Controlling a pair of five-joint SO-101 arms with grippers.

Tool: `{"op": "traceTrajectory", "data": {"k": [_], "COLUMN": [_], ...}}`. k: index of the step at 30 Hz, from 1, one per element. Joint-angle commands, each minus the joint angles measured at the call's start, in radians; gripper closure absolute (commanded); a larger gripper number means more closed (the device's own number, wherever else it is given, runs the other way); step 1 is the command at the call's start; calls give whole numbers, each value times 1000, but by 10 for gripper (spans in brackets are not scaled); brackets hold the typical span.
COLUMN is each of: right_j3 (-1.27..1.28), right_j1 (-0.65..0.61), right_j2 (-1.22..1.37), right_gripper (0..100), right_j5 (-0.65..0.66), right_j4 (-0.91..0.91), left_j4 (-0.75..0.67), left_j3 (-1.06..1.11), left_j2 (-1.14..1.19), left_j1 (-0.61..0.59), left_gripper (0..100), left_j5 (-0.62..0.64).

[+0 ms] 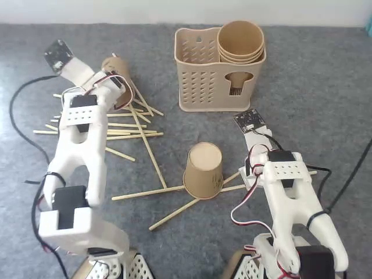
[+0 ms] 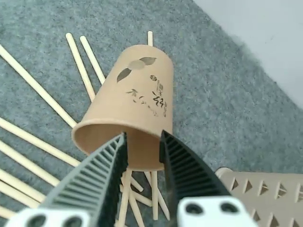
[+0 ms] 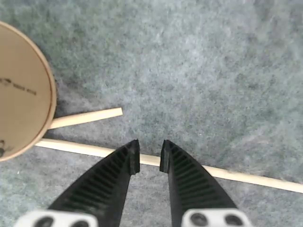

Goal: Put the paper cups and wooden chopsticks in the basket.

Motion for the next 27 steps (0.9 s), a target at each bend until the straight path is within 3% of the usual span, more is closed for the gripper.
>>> {"op": "traceTrajectory", "data": {"k": [1, 13, 27], "right_j3": [-3, -3, -3], "right_j1": [5, 5, 12], "right_j2": [-4, -4, -13], "right_gripper": [902, 902, 902], "right_j5": [23, 23, 20], "right_j4": [-12, -10, -8], "left_j4": [-34, -241, -72], "left_j3": [-47, -70, -125], "left_j2": [-63, 89, 8], "left_j1": [0, 0, -17], "left_gripper": [891, 891, 891], "left_j5": [8, 2, 3]}}
